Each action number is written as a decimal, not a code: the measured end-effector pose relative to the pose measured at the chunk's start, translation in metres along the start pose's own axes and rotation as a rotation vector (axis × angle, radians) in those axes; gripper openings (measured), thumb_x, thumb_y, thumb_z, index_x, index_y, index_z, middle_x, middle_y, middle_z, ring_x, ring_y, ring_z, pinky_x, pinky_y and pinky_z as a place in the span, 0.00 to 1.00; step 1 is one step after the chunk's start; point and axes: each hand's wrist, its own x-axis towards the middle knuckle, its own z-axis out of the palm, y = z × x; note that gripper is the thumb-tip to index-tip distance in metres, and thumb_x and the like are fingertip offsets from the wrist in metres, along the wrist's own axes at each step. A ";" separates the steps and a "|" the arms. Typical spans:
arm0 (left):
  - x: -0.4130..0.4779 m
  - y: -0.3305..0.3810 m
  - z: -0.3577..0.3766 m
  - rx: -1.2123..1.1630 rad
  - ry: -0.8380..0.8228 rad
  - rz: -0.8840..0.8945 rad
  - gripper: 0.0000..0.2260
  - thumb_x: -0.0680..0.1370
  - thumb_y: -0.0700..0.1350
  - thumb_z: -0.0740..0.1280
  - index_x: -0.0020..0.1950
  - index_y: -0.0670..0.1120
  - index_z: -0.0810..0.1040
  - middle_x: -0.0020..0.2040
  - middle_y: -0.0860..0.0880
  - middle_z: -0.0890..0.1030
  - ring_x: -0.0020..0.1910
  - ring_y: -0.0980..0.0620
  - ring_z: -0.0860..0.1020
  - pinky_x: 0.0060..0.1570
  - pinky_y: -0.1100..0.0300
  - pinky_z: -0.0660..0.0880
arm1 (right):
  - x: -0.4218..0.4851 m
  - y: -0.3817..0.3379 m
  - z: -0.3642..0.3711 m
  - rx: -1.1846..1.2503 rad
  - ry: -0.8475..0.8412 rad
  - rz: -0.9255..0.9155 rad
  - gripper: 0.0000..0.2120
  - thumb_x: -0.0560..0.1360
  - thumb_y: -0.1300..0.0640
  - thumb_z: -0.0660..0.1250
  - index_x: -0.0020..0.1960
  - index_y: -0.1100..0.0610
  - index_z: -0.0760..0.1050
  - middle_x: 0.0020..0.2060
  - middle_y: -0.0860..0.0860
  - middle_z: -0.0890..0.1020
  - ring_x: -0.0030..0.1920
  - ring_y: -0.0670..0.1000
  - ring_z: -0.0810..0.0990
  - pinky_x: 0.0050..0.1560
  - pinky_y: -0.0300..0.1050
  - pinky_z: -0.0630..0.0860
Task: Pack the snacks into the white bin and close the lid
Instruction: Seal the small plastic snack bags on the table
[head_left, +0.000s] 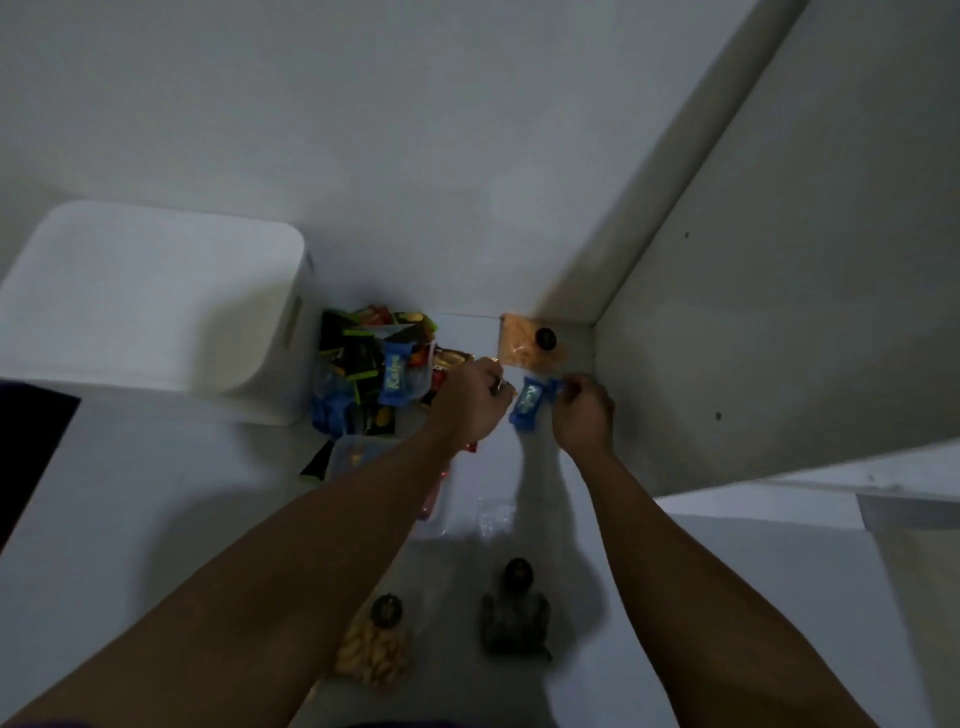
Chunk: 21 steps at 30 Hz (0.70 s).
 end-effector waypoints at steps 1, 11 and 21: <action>0.014 -0.002 0.006 0.005 -0.005 -0.029 0.12 0.74 0.49 0.70 0.48 0.40 0.82 0.49 0.43 0.83 0.46 0.46 0.81 0.49 0.51 0.78 | 0.013 -0.001 -0.001 0.031 0.008 0.067 0.15 0.79 0.67 0.59 0.64 0.65 0.76 0.61 0.61 0.79 0.61 0.60 0.78 0.51 0.34 0.69; 0.093 -0.005 0.043 0.289 -0.156 0.090 0.20 0.78 0.43 0.67 0.69 0.41 0.74 0.73 0.40 0.70 0.70 0.38 0.68 0.67 0.49 0.67 | 0.093 -0.002 0.037 0.030 -0.055 0.276 0.20 0.71 0.55 0.71 0.59 0.64 0.76 0.59 0.64 0.79 0.56 0.62 0.80 0.46 0.46 0.73; 0.089 -0.019 0.043 0.184 -0.089 -0.036 0.19 0.75 0.44 0.69 0.65 0.41 0.75 0.66 0.42 0.73 0.62 0.43 0.75 0.60 0.51 0.74 | 0.091 -0.018 0.041 0.242 0.136 0.307 0.24 0.73 0.62 0.69 0.68 0.57 0.72 0.59 0.56 0.81 0.58 0.58 0.80 0.53 0.46 0.76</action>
